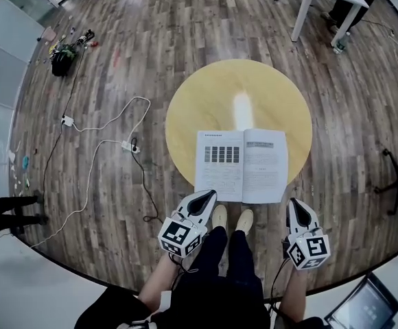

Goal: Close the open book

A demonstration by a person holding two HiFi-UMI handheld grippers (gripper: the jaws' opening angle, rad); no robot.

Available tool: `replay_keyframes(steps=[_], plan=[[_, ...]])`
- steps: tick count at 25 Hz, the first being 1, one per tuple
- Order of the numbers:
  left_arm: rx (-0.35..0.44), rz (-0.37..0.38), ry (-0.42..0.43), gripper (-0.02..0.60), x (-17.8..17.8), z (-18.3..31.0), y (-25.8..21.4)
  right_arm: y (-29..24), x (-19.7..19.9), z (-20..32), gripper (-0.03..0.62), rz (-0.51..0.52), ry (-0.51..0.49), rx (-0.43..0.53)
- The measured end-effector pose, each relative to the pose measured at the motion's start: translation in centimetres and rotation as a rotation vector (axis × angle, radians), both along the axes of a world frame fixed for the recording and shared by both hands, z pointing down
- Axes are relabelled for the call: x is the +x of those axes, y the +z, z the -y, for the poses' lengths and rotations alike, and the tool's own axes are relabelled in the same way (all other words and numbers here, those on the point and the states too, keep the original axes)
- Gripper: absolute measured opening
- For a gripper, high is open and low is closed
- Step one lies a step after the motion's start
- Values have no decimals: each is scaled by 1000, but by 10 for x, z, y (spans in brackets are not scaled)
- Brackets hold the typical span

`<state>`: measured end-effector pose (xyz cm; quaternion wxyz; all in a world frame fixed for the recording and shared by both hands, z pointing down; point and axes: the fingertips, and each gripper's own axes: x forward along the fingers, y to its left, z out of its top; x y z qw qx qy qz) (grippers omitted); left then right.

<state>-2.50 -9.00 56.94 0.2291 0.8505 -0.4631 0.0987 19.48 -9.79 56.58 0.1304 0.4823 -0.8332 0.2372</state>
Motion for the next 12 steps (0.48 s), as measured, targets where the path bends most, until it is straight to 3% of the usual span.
replay_keyframes(steps=[12], plan=[[1,-4,3,-2,6,3,-1,6,8,3,-3,-22,0,2]])
